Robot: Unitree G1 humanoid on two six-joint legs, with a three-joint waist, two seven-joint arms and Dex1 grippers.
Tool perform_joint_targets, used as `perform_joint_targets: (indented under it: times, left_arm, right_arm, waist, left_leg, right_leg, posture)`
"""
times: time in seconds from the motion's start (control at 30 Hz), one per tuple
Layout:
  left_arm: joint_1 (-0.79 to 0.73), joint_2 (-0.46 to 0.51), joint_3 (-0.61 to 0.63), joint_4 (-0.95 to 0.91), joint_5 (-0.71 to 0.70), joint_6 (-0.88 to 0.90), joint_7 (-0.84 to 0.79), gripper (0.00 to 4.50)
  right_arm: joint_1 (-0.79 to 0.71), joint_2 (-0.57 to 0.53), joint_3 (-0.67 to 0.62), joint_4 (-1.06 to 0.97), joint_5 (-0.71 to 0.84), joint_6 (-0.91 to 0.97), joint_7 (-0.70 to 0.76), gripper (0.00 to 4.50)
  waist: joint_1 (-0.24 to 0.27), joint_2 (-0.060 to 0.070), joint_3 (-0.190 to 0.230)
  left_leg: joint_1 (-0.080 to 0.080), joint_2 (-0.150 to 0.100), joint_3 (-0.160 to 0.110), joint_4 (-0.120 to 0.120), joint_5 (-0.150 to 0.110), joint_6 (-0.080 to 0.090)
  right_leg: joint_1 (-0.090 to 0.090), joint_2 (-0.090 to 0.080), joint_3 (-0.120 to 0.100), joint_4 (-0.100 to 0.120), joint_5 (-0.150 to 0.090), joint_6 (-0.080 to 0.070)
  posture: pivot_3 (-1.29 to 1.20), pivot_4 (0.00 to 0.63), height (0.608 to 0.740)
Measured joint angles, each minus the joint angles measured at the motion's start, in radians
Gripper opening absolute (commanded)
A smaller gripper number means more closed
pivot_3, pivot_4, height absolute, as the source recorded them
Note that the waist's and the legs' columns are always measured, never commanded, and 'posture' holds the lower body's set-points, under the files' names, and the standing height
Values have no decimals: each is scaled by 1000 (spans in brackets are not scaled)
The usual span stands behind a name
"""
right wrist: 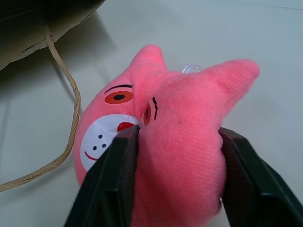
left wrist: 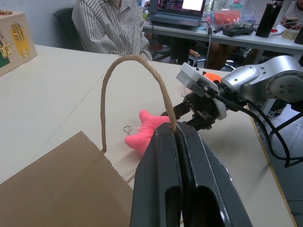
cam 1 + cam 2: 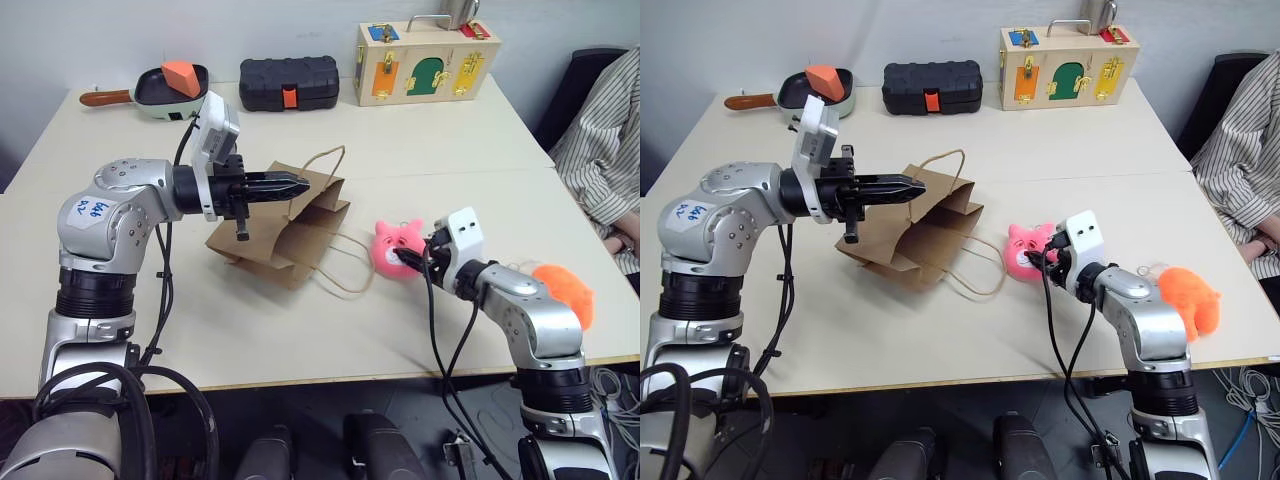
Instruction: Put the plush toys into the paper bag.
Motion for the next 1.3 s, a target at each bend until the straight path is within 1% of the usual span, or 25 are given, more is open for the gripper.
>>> perform_joint_targets:
  times: [0.1,0.13,0.17,0.33,0.43,0.5,0.6,0.63,0.7,0.8,0.93,1.03,1.13,1.23,1.3]
  left_arm:
    - [0,0,0,0,1,0,1,0]
    - [0,0,0,0,1,0,2,0]
    - [0,0,0,0,1,0,2,0]
    - [0,-1,-2,-1,1,0,1,0]
    - [1,-1,-4,0,4,-1,0,0]
    - [0,-4,-5,0,6,-2,0,0]
    - [0,-5,-12,0,11,-2,-1,0]
    - [0,-6,-13,0,13,-2,-1,0]
    - [0,-8,-13,0,13,-2,0,0]
    - [0,-7,-13,0,13,-2,0,0]
    - [0,-7,-13,-1,13,-2,1,0]
    - [1,-8,-13,-1,13,-2,2,0]
    - [1,-13,-13,-1,13,-2,4,0]
    - [1,-25,-13,-1,13,-2,5,0]
    - [0,-31,-13,-1,13,-2,5,0]
  right_arm:
    - [0,0,-36,-6,54,33,7,339]
    - [-1,0,-45,-6,70,37,11,120]
    - [-3,1,-56,-6,95,42,20,13]
    - [-85,11,-74,-64,224,70,71,13]
    - [-157,29,-42,-109,274,86,79,13]
    - [-175,30,22,-127,271,82,84,13]
    - [-177,31,125,-110,202,39,68,13]
    - [-181,31,136,-94,183,27,56,13]
    - [-193,10,136,-51,131,-8,25,13]
    - [-188,-48,86,-7,87,-51,5,13]
    - [-155,-104,14,23,88,-75,16,13]
    - [-151,-114,-16,16,122,-68,50,13]
    - [-134,-100,-4,-67,189,-26,93,13]
    - [-133,-37,51,-118,205,1,67,13]
    - [-134,10,112,-121,195,10,41,13]
  waist:
    - [0,0,0]
    - [0,0,0]
    - [0,0,0]
    - [-4,0,0]
    - [-2,0,0]
    - [-1,0,0]
    - [3,0,0]
    - [4,0,0]
    - [6,0,0]
    - [9,0,0]
    - [3,0,0]
    - [-4,0,0]
    - [-5,0,0]
    - [-3,0,0]
    - [-1,0,0]
  left_leg:
    - [0,0,0,0,0,0]
    - [0,0,0,0,0,0]
    - [0,0,0,0,0,0]
    - [-1,0,0,0,0,0]
    - [-1,1,0,-1,0,0]
    - [-1,0,0,-1,0,0]
    - [-2,0,-1,0,0,0]
    - [-2,-1,-1,0,0,0]
    - [-2,-2,-1,0,0,0]
    - [-2,-2,-1,-1,0,0]
    - [-2,-1,-1,-1,0,0]
    - [-2,0,1,-1,0,0]
    - [-2,2,0,-1,0,0]
    - [-2,2,0,-1,0,0]
    - [-2,1,0,0,0,0]
  right_leg:
    - [0,0,0,0,0,0]
    - [0,0,0,0,0,0]
    - [0,0,0,0,0,0]
    - [-1,0,0,0,0,0]
    - [-2,1,0,0,0,0]
    - [-1,0,0,0,0,0]
    - [-1,-1,0,0,0,0]
    - [-1,-1,-1,0,0,0]
    - [-2,-2,-1,0,0,0]
    - [-2,-2,-1,-1,0,0]
    - [-2,-1,-1,-1,0,0]
    - [-2,0,0,-1,0,0]
    - [-3,2,0,-1,0,0]
    - [-3,2,0,-1,0,0]
    - [-3,1,1,-1,0,0]
  posture:
    - [0,150,740]
    - [0,150,740]
    - [0,150,740]
    - [0,150,740]
    - [0,150,740]
    - [0,150,740]
    - [0,150,740]
    - [0,150,740]
    - [0,150,740]
    - [0,150,740]
    - [0,150,740]
    - [0,150,740]
    - [0,150,740]
    - [0,150,740]
    - [0,150,740]
